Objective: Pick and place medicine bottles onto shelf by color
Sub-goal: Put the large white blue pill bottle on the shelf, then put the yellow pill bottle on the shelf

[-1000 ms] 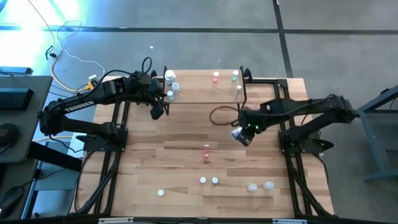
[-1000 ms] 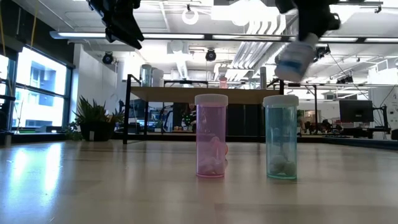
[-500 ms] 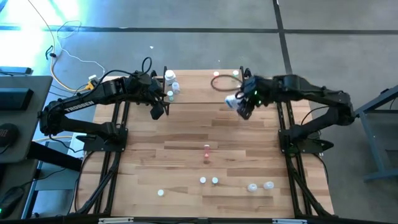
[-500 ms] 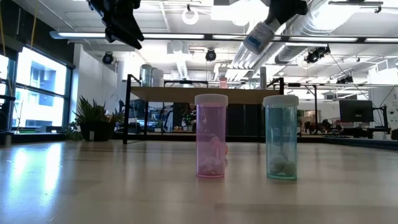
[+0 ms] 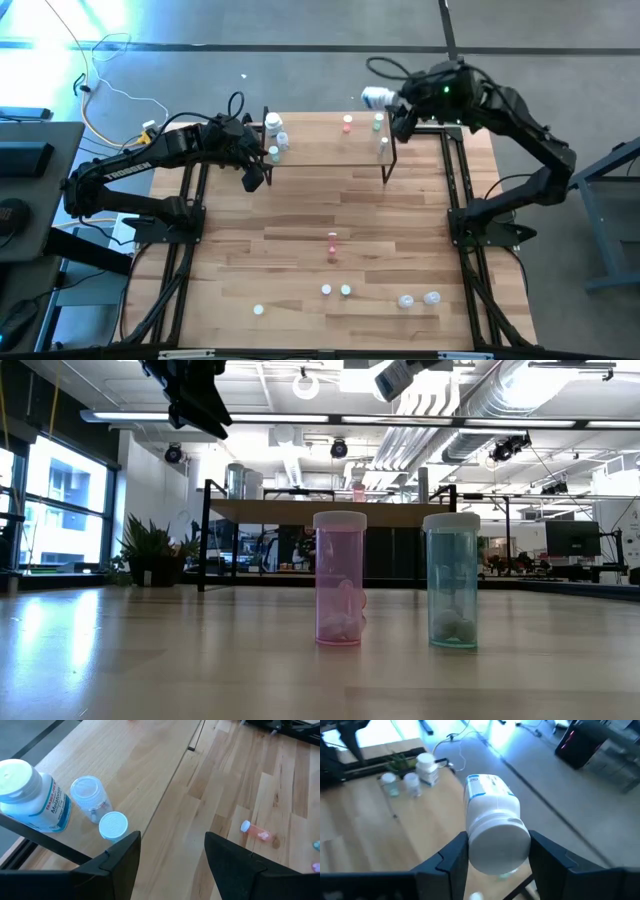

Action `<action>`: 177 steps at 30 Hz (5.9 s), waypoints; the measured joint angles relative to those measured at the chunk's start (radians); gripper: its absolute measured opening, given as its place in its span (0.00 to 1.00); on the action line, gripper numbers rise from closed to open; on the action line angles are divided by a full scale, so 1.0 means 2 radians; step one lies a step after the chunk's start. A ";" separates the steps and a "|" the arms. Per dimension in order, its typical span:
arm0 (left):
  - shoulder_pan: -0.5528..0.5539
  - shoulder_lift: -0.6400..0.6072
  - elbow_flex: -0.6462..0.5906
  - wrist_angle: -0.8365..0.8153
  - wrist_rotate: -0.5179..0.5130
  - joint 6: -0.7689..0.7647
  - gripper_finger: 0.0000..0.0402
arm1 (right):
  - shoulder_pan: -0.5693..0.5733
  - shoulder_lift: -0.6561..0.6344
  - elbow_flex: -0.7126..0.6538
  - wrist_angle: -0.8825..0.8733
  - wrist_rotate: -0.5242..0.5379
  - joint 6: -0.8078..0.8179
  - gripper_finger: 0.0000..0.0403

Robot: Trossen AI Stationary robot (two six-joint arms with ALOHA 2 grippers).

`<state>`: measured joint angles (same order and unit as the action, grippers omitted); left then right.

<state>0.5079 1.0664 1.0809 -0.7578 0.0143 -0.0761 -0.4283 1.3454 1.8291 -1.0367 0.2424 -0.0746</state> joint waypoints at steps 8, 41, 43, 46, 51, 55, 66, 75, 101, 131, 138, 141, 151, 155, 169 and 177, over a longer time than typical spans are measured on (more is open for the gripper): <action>0.000 0.000 0.000 0.000 -0.008 -0.013 0.52 | -0.039 0.064 0.075 -0.017 -0.011 -0.098 0.40; 0.000 0.000 0.000 -0.004 -0.013 -0.040 0.52 | -0.001 0.247 0.150 -0.242 -0.090 -0.199 0.40; 0.000 0.000 0.000 -0.004 -0.013 -0.040 0.52 | -0.001 0.253 0.150 -0.246 -0.086 -0.203 0.40; 0.000 0.000 0.000 -0.004 -0.013 -0.039 0.52 | -0.001 0.259 0.150 -0.247 -0.072 -0.203 0.40; 0.000 0.000 0.000 -0.004 -0.013 -0.039 0.52 | -0.002 0.273 0.150 -0.251 -0.066 -0.203 0.40; 0.000 0.000 0.000 -0.003 -0.013 -0.040 0.52 | -0.003 0.284 0.150 -0.256 -0.071 -0.203 0.40; 0.000 0.000 0.000 -0.004 -0.013 -0.039 0.52 | -0.009 0.288 0.150 -0.256 -0.073 -0.198 0.40; 0.000 0.000 0.000 -0.003 -0.013 -0.034 0.52 | -0.014 0.288 0.150 -0.265 -0.072 -0.199 0.40; 0.000 0.000 0.000 -0.004 -0.013 -0.026 0.52 | 0.002 0.302 0.150 -0.246 -0.043 -0.203 0.54; -0.049 0.000 0.000 -0.013 -0.011 -0.059 0.52 | 0.002 0.222 0.150 -0.244 -0.047 -0.144 0.58; -0.130 0.000 0.000 -0.065 -0.011 -0.104 0.52 | 0.002 0.188 0.150 -0.241 -0.047 -0.069 0.58; -0.169 0.000 0.000 -0.074 -0.011 -0.122 0.52 | 0.002 0.175 0.150 -0.232 -0.048 -0.027 0.58; -0.325 0.000 -0.029 -0.074 -0.045 -0.231 0.52 | 0.002 0.151 0.151 -0.214 -0.052 0.081 0.58; -0.394 0.000 -0.063 -0.033 -0.068 -0.289 0.52 | 0.007 0.150 0.151 -0.216 -0.067 0.116 0.58; -0.543 0.010 -0.121 0.037 -0.168 -0.432 0.52 | 0.049 0.150 0.151 -0.217 -0.097 0.135 0.58; -0.581 0.072 -0.121 0.102 -0.170 -0.401 0.52 | 0.066 0.150 0.151 -0.221 -0.097 0.142 0.58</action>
<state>-0.6539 1.2103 0.8398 -0.5530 -0.3255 -0.8787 -0.2965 1.6455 2.1304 -1.4792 0.0479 0.2100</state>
